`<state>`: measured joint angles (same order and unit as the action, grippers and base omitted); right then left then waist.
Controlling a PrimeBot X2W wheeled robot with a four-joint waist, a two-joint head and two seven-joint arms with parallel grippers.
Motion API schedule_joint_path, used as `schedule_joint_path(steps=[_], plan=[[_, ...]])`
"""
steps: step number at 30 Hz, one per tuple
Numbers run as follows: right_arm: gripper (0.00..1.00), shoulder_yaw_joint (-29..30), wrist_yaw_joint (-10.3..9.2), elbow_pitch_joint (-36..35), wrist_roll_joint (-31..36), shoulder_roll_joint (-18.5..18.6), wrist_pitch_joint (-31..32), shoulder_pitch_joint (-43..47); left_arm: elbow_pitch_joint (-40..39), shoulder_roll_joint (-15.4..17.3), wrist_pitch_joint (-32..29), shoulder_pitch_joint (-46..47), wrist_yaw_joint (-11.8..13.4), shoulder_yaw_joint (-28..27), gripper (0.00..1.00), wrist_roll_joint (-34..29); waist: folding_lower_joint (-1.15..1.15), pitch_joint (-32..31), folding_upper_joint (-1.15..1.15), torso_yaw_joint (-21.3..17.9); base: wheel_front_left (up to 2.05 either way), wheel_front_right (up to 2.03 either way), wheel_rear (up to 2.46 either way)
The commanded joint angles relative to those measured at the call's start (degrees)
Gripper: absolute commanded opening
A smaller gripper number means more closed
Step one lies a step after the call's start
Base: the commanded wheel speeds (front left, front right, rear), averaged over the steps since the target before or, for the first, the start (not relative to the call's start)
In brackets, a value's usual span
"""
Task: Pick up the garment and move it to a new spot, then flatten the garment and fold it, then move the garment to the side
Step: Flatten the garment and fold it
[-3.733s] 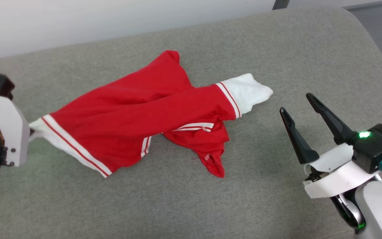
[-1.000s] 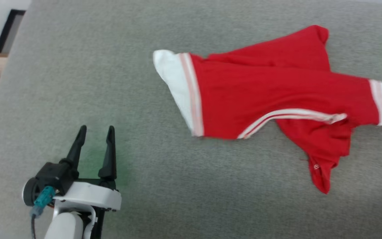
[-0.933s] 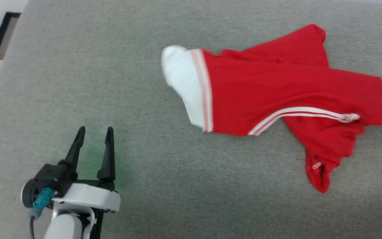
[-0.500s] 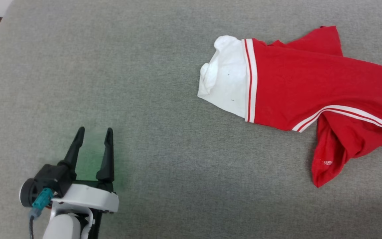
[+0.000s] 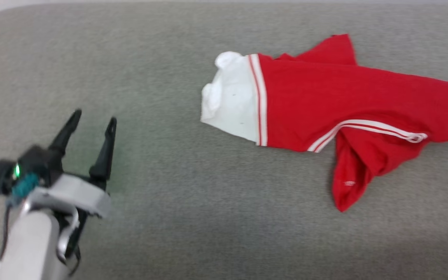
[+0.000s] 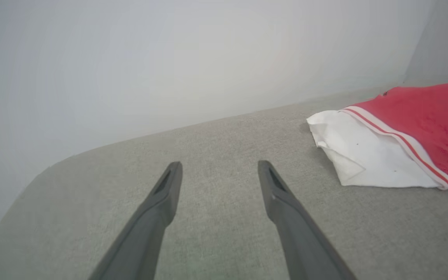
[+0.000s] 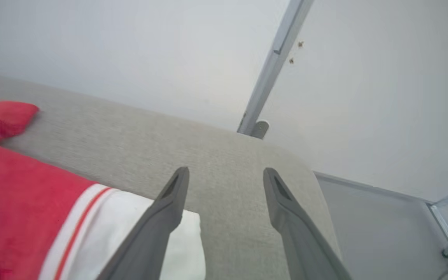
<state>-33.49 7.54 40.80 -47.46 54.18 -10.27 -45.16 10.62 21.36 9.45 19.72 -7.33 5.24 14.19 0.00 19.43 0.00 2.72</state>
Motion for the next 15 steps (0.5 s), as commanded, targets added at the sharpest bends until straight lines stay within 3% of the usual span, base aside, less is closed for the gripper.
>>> schedule_joint_path(steps=[1, 8, 15], plan=[[1.0, 0.54, -0.1, -1.51, 1.27, -1.63, -2.06, 0.83, -0.41, 1.83, -1.46, 2.0, -0.15, 1.4, 1.0, 1.53, 0.0, -1.19, 0.0, -2.82, 0.0, 0.0, 0.0], [1.0, 4.5, -0.1, -11.69, 8.38, -9.42, -4.92, 6.17, 1.1, 9.43, -12.14, 10.66, -0.16, 10.54, 1.0, 11.53, 0.0, -1.47, 0.0, -7.1, 0.0, 0.0, 0.0], [1.0, 10.92, -0.1, -21.31, 18.0, -18.99, -4.97, 15.07, 4.71, 13.65, -30.6, 18.16, -0.08, 20.08, 1.0, 29.13, 0.0, -1.03, 0.0, -10.98, 0.0, 0.0, 0.0]])
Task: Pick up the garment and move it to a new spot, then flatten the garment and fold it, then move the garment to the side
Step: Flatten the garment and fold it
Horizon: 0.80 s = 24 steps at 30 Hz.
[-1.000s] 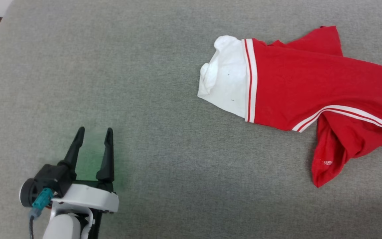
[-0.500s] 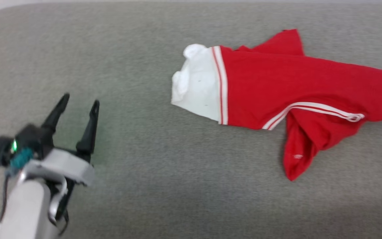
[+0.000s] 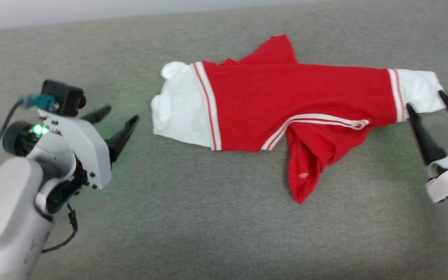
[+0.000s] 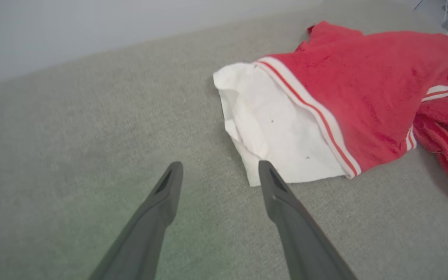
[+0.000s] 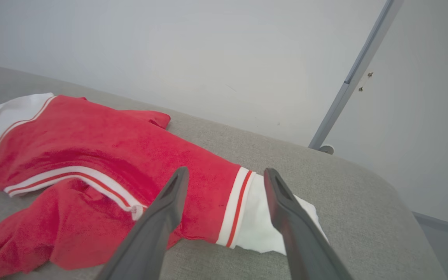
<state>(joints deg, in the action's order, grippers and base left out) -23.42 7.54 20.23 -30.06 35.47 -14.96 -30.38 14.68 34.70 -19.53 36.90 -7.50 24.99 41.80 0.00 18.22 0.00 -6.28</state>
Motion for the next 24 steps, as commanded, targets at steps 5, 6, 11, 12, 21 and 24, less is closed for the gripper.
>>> schedule_joint_path(steps=[5, 6, 11, 12, 21, 24], plan=[[1.0, 2.28, -0.1, -4.13, 3.64, -3.04, 0.07, 3.72, 3.89, 1.1, -16.16, 4.21, 0.06, 3.59, 1.0, 12.27, 0.0, 0.96, 0.0, -4.01, 0.0, 0.0, 0.0], [1.0, 2.6, -0.1, -4.78, 3.99, -3.38, 0.31, 3.93, 4.44, 1.15, -17.91, 4.69, 0.06, 3.66, 1.0, 13.56, 0.0, 1.22, 0.0, -4.4, 0.0, 0.0, 0.0], [1.0, 3.96, -0.1, -7.22, 5.15, -4.74, 1.51, 4.75, 7.31, 0.41, -20.27, 6.85, 0.15, 3.68, 1.0, 15.78, 0.0, 2.22, 0.0, -5.78, 0.0, 0.0, 0.0], [1.0, 4.15, -0.1, -7.54, 5.39, -4.94, 1.73, 4.87, 8.09, -0.03, -20.24, 7.15, 0.14, 3.81, 1.0, 15.83, 0.0, 2.33, 0.0, -5.95, 0.0, 0.0, 0.0], [1.0, 4.63, -0.1, -10.04, 6.65, -5.67, 3.48, 4.04, 14.97, -2.63, -16.79, 7.83, 0.14, 5.88, 0.47, 15.18, 0.0, 2.45, 0.0, -6.33, 0.0, 0.0, 0.0], [1.0, 4.88, -0.1, -10.87, 6.84, -5.39, 4.2, 4.25, 16.56, -3.52, -15.57, 7.66, 0.12, 6.68, 0.0, 16.59, 0.0, 2.11, 0.0, -5.65, 0.0, 0.0, 0.0]])
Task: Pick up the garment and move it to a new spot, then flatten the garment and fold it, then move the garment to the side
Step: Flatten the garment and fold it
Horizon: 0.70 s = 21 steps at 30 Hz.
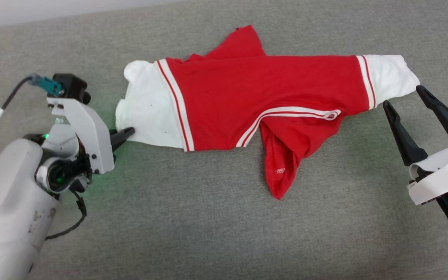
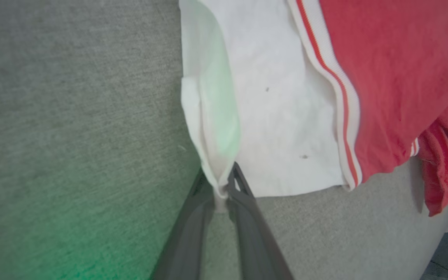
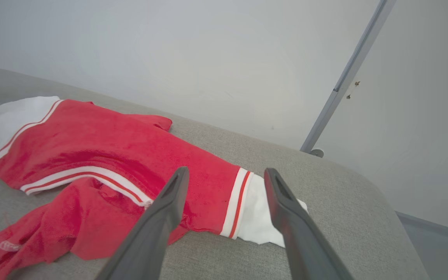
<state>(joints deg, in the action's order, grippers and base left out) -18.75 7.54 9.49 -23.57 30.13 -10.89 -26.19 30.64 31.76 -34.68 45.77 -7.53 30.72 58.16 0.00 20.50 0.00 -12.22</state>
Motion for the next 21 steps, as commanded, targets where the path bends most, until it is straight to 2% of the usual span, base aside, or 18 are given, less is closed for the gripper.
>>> schedule_joint_path(steps=[1, 6, 12, 18, 21], plan=[[1.0, 0.41, -0.1, -0.37, 0.44, 0.19, 0.26, 0.21, 1.05, -0.55, 0.14, -1.22, 0.15, 1.01, 0.0, 0.69, 0.0, -0.28, 0.0, 0.64, 0.0, 0.0, 0.0], [1.0, 0.97, -0.1, -1.2, 0.43, 0.59, 1.25, 1.47, 2.28, 2.12, 3.18, -1.6, 0.15, 0.62, 0.0, 2.22, 0.0, -1.39, 0.0, 2.64, 0.0, 0.0, 0.0], [1.0, 0.9, -0.1, -1.51, 0.14, 0.53, 1.85, 2.48, 1.44, 6.96, 4.76, -3.24, 0.15, -0.2, 0.0, 4.53, 0.0, -2.79, 0.0, 4.78, 0.0, 0.0, 0.0], [1.0, 0.09, -0.1, -1.96, -0.38, 0.71, 2.28, 2.52, 1.78, 10.62, 5.93, -4.17, 0.14, -0.38, 0.0, 4.71, 0.0, -3.47, 0.0, 5.05, 0.0, 0.0, 0.0], [1.0, -0.06, -0.1, -2.24, -0.66, 1.06, 2.58, 2.92, 2.24, 11.15, 6.49, -4.39, 0.14, -0.49, 0.0, 5.27, 0.0, -3.51, 0.0, 4.67, 0.0, 0.0, 0.0]])
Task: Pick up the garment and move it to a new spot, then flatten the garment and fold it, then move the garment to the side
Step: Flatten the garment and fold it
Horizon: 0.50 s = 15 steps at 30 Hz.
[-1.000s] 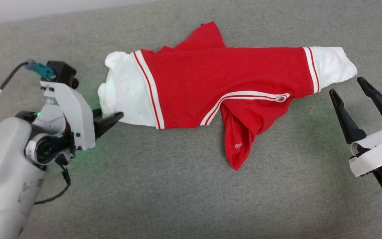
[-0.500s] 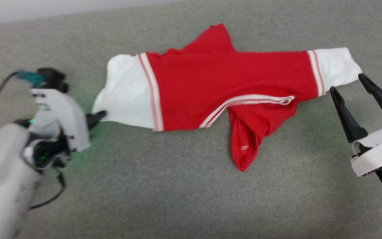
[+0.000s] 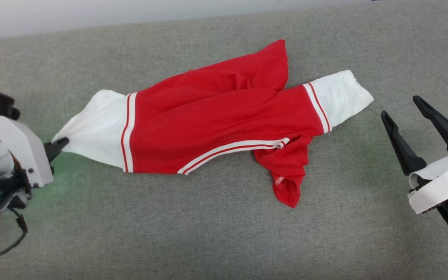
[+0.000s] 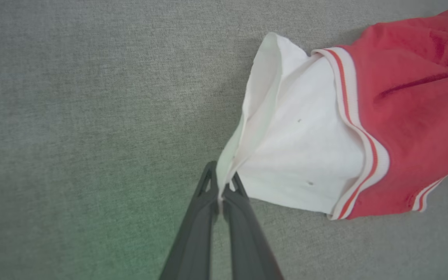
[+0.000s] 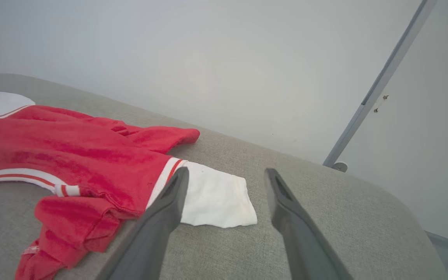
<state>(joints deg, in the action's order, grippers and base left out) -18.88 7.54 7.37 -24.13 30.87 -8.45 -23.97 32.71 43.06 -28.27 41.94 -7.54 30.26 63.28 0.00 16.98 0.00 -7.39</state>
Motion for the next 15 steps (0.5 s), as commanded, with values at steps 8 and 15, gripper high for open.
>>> schedule_joint_path(steps=[8, 15], plan=[[1.0, 0.2, -0.1, 0.45, -1.35, 0.78, 0.86, 1.8, -0.23, -0.19, 5.63, -2.23, 0.14, 1.96, 1.0, -1.96, 0.0, -1.17, 0.0, -0.41, 0.0, 0.0, 0.0], [1.0, -1.18, -0.1, 1.18, -2.21, 3.08, 3.26, 3.42, -1.22, -0.68, 19.78, -7.09, 0.13, 1.11, 1.0, -4.92, 0.0, -2.99, 0.0, 1.53, 0.0, 0.0, 0.0]])
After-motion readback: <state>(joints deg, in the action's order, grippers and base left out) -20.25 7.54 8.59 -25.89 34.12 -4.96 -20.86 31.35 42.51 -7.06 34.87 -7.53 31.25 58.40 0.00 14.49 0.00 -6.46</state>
